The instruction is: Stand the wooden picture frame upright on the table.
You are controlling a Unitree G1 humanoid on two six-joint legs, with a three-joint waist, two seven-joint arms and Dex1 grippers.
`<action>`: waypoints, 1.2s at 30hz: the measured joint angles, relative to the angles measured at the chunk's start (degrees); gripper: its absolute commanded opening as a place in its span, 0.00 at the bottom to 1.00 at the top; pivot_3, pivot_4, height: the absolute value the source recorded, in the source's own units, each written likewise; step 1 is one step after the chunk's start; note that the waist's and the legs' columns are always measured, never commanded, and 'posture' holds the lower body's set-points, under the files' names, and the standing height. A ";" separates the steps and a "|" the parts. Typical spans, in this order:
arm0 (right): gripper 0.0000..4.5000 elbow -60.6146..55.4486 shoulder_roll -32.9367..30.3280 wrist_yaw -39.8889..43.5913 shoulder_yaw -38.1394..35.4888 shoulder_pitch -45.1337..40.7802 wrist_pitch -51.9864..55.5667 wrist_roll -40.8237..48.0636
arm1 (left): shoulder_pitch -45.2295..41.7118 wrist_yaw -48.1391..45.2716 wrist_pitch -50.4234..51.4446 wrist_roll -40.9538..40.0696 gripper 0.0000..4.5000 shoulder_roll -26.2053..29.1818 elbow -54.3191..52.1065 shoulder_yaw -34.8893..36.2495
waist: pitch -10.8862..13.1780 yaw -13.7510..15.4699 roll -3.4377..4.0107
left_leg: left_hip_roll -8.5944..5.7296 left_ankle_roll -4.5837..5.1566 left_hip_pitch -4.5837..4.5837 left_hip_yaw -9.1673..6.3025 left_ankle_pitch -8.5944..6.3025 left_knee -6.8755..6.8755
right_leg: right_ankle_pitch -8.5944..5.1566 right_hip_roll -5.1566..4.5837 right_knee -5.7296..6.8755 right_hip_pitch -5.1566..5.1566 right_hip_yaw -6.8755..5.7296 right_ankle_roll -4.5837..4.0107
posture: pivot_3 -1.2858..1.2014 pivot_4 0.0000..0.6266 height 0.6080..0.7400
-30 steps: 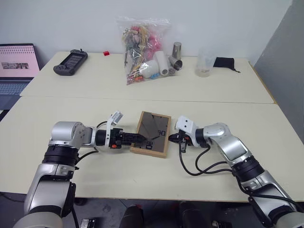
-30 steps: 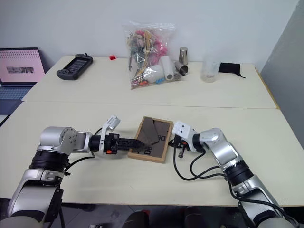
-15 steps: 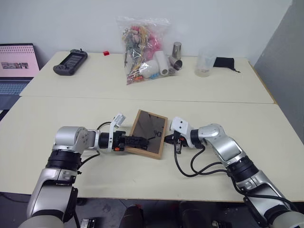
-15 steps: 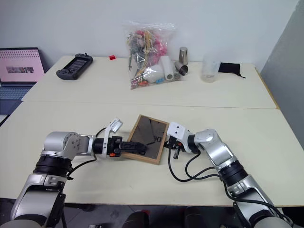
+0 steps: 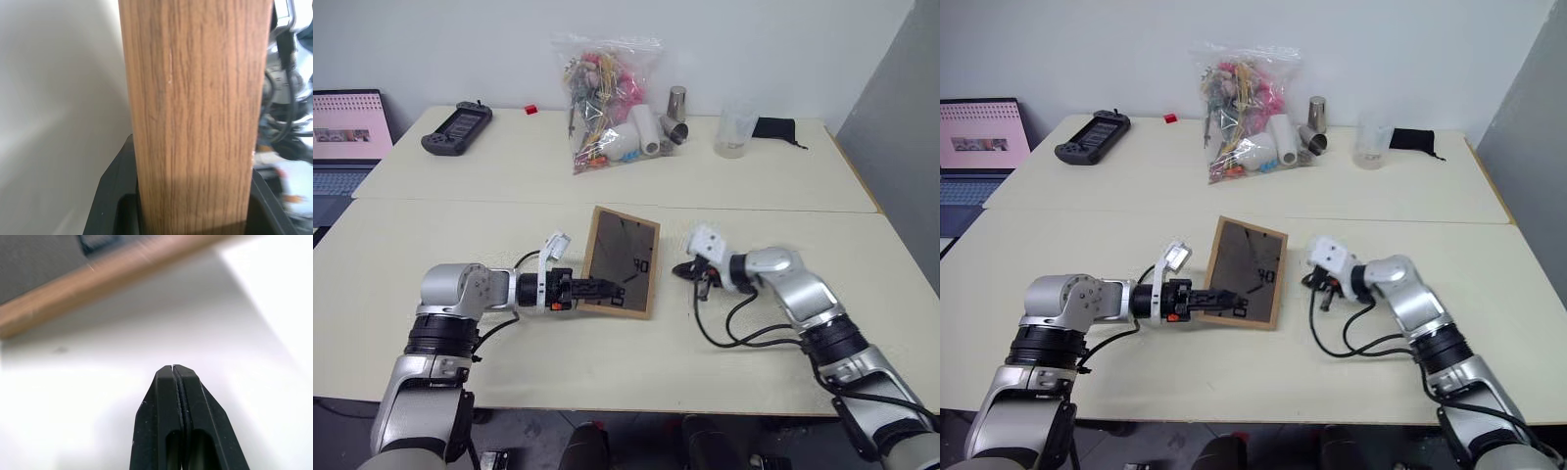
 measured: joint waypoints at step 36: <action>0.99 -10.48 9.17 -5.54 -2.35 -11.94 19.53 15.83 | 0.28 10.91 -8.62 0.82 0.27 -5.52 -7.28 1.33 | 0.02 -0.13 0.03 | 0.02 0.01 -0.07 0.01 0.00 -0.06 | 0.00 0.03 -0.04 -0.08 0.00 0.00 | 0.52 0.24 1.00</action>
